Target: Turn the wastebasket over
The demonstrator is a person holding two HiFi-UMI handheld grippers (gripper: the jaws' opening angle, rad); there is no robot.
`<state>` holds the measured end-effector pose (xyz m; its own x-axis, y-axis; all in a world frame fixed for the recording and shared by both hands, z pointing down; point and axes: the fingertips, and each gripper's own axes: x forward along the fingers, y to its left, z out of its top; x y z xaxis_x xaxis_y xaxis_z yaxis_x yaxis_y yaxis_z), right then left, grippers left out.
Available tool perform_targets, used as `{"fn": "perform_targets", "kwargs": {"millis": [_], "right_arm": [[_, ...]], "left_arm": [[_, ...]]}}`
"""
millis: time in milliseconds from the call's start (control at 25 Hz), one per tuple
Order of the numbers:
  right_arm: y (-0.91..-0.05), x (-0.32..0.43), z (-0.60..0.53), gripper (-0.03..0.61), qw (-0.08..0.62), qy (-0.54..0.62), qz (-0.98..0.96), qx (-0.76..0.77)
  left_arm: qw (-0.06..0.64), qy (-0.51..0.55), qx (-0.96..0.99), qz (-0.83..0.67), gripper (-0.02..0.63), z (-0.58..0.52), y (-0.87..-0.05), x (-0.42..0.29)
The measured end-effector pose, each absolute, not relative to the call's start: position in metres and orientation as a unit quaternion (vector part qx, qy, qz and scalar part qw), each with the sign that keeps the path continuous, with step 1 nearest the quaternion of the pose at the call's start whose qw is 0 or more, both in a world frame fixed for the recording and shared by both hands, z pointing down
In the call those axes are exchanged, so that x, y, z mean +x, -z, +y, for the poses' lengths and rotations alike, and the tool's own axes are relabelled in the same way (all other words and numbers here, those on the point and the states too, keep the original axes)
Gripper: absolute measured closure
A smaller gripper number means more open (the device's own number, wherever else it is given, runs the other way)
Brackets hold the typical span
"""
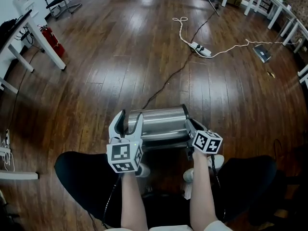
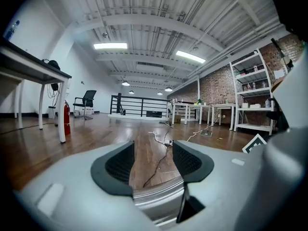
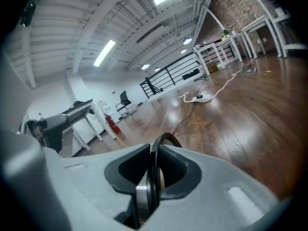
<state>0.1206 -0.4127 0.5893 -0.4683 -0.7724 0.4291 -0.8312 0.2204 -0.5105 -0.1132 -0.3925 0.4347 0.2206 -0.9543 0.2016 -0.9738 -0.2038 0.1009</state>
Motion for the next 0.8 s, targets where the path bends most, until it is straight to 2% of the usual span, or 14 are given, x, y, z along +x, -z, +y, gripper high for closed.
{"fn": "perform_targets", "kwargs": {"millis": [160,280,400,480,640,760,800], "right_arm": [[-0.599,0.129,-0.415,0.528,0.031,-0.348,-0.773,0.53],[-0.597,0.13,-0.419,0.523,0.051,-0.329,-0.782,0.528],[-0.595,0.134,-0.418,0.498,0.08,-0.316,-0.782,0.531],[-0.59,0.138,-0.416,0.477,0.107,-0.299,-0.78,0.539],[-0.569,0.138,-0.415,0.477,0.162,-0.283,-0.798,0.507],[-0.57,0.134,-0.405,0.477,0.255,-0.276,-0.805,0.46],[-0.574,0.135,-0.402,0.477,0.284,-0.277,-0.8,0.451]], "left_arm": [[0.134,-0.095,0.779,-0.605,0.332,-0.394,-0.464,-0.112],[0.198,-0.154,0.782,-0.571,0.22,-0.387,-0.508,-0.105],[0.282,-0.146,0.741,-0.592,0.203,-0.381,-0.547,-0.126],[0.343,-0.11,0.703,-0.613,0.213,-0.378,-0.572,-0.145],[0.47,-0.022,0.66,-0.585,0.238,-0.375,-0.608,-0.151],[0.526,-0.001,0.658,-0.539,0.373,-0.367,-0.62,-0.142],[0.538,0.011,0.657,-0.528,0.383,-0.366,-0.621,-0.14]]}}
